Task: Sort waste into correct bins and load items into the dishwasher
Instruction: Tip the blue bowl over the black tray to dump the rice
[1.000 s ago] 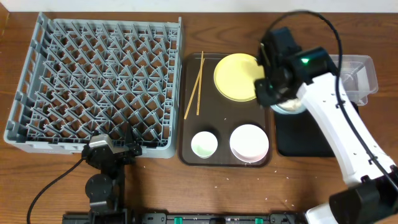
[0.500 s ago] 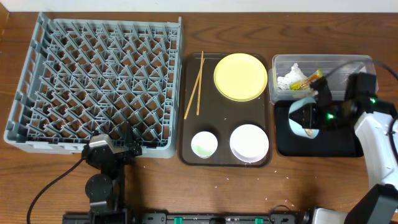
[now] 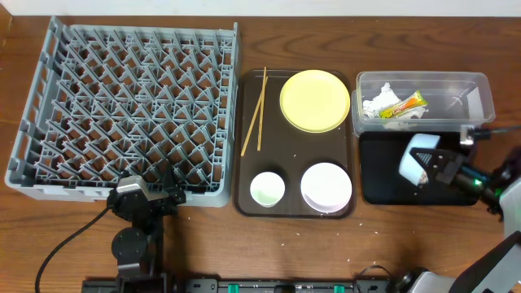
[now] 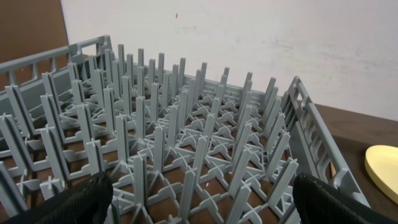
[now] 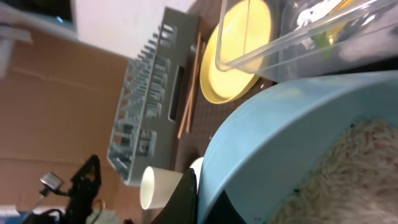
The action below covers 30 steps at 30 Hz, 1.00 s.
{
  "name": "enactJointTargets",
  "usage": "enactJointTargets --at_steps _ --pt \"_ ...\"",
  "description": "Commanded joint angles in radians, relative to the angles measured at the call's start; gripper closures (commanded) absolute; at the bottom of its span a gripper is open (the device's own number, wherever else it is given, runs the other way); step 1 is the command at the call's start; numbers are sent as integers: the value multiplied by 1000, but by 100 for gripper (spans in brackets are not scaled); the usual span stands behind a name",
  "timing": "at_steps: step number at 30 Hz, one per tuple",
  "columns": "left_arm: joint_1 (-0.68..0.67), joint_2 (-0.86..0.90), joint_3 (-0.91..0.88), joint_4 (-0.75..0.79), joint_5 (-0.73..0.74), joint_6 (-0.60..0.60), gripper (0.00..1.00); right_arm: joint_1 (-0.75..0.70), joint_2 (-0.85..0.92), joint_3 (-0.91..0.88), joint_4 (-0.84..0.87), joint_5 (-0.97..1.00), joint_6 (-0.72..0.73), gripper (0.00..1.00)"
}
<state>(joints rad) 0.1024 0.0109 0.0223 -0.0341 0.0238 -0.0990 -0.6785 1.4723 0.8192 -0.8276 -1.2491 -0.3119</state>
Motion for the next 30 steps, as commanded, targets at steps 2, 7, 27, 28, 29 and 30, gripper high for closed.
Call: enactJointTargets --at_steps 2,7,27,28,29,30 --pt "4 -6 -18 -37 -12 16 7 -84 -14 -56 30 -142 -26 99" --pt "4 -6 -18 -37 -12 16 7 -139 -13 -81 68 -200 -16 99" --pt "4 -6 -18 -37 -12 16 7 -159 -13 -81 331 -219 460 99" --pt "4 -6 -18 -37 -12 16 7 -159 -13 -81 330 -201 490 99" --pt "4 -6 -18 -37 -12 16 7 -159 -13 -81 330 -172 554 99" --pt "4 -6 -18 -37 -12 16 7 -159 -13 -81 330 -153 600 99"
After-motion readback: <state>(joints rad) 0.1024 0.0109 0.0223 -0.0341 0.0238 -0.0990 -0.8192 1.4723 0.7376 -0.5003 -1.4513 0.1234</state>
